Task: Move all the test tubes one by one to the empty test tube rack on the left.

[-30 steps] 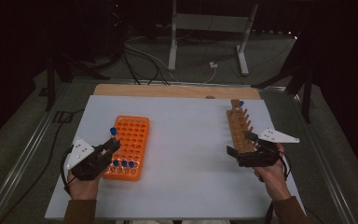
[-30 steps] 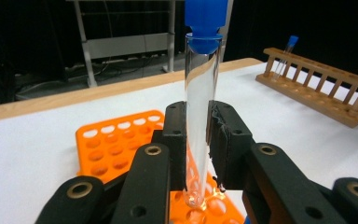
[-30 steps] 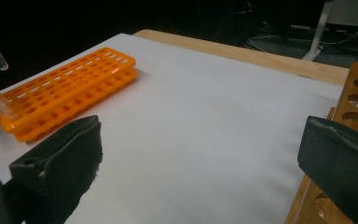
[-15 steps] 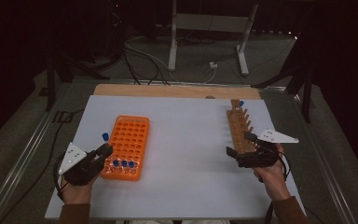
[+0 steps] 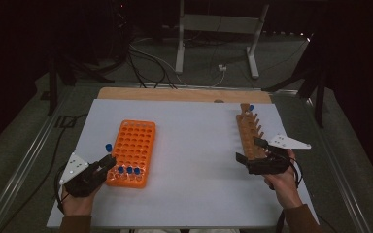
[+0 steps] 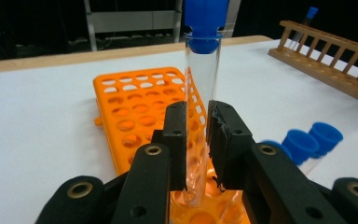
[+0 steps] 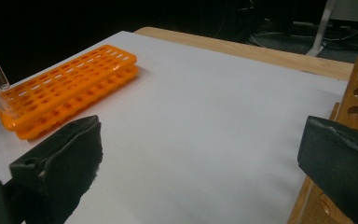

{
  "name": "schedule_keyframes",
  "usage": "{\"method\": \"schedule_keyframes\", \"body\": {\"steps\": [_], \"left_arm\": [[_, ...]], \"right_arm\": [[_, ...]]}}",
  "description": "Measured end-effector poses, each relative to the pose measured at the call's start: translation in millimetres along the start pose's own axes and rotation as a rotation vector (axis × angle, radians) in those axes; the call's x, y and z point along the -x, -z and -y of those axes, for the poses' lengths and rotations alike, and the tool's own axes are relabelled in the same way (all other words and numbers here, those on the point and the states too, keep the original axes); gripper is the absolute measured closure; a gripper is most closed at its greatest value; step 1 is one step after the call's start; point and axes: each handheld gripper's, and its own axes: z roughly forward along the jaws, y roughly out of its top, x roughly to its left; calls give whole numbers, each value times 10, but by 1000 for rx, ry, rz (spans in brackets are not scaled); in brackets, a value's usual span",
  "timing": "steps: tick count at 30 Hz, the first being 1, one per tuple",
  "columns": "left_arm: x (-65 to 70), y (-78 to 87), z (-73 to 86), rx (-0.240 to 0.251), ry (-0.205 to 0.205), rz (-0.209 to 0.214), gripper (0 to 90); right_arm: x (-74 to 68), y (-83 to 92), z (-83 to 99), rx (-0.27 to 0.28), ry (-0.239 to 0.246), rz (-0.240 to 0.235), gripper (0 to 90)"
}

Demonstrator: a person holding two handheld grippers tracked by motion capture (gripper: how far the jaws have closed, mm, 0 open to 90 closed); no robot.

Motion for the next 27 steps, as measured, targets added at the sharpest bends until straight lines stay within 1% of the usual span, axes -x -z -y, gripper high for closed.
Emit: {"method": "schedule_keyframes", "body": {"steps": [2,9,10,12,14,18,21,22,24,25,27], "left_arm": [[5,8,27,-15,-6,4,783],[12,18,97,-44,-11,6,783],[12,16,109,-43,-8,13,783],[18,12,119,-50,-10,13,783],[34,3,133,-68,-27,12,783],[58,-8,155,-93,-45,9,783],[65,-12,178,-125,-57,5,783],[68,-17,187,-145,-59,3,784],[81,-31,204,-186,-76,-4,786],[87,-36,210,-198,-84,-9,787],[87,-36,205,-209,-83,-12,787]], "right_arm": [[-1,0,0,1,0,-1,0],[-7,-3,-2,4,-2,-5,0],[-10,-6,-1,4,-3,-5,0],[-11,-12,-1,3,0,-6,0],[-12,-15,-1,3,1,-7,0],[-11,-12,-1,4,0,-6,0],[-12,-11,0,4,1,-6,0],[-12,-12,0,4,1,-6,0],[-11,-14,1,3,2,-6,0],[-10,-15,1,3,3,-7,0],[-10,-16,4,1,1,-6,0]]}}
